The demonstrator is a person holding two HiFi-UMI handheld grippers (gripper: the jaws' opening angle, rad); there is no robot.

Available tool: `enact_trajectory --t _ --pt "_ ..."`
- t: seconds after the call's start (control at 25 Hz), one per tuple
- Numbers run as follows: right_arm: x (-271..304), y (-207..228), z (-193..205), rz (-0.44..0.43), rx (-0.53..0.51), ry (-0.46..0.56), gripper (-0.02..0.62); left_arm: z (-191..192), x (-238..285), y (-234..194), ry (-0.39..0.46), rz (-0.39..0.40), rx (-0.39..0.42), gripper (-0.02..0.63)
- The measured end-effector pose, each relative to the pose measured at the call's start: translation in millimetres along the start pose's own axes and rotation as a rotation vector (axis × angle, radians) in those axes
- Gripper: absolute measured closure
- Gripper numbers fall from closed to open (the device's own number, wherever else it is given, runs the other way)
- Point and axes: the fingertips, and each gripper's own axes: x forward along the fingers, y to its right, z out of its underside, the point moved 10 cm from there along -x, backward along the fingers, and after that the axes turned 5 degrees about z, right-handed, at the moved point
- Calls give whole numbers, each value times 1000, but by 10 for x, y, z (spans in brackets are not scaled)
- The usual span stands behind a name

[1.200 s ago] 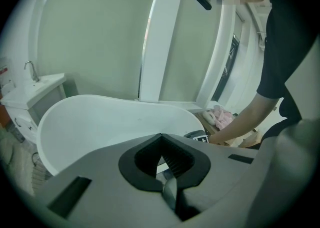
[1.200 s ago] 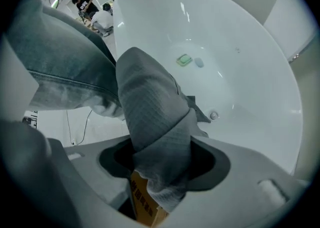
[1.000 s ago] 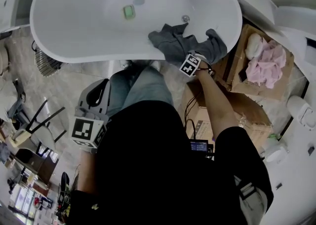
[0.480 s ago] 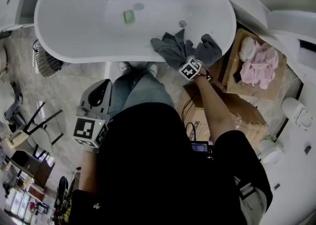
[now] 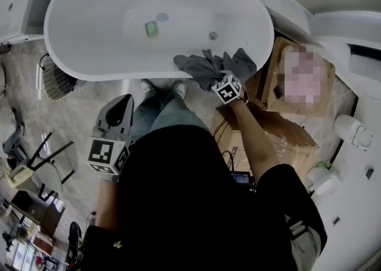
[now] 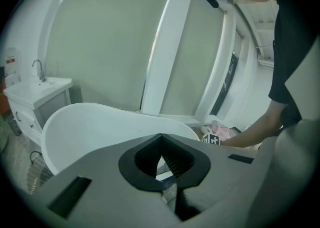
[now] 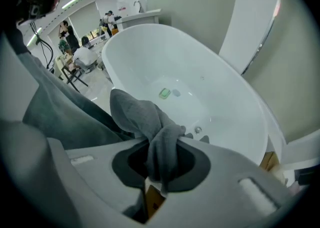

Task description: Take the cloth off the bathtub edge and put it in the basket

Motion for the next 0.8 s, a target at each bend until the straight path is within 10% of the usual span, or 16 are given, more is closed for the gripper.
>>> enact_trajectory --t 0.8 --pt "-2103 -170 -1209 73 241 542 555 -531 -490 -258 175 -46 66 594"
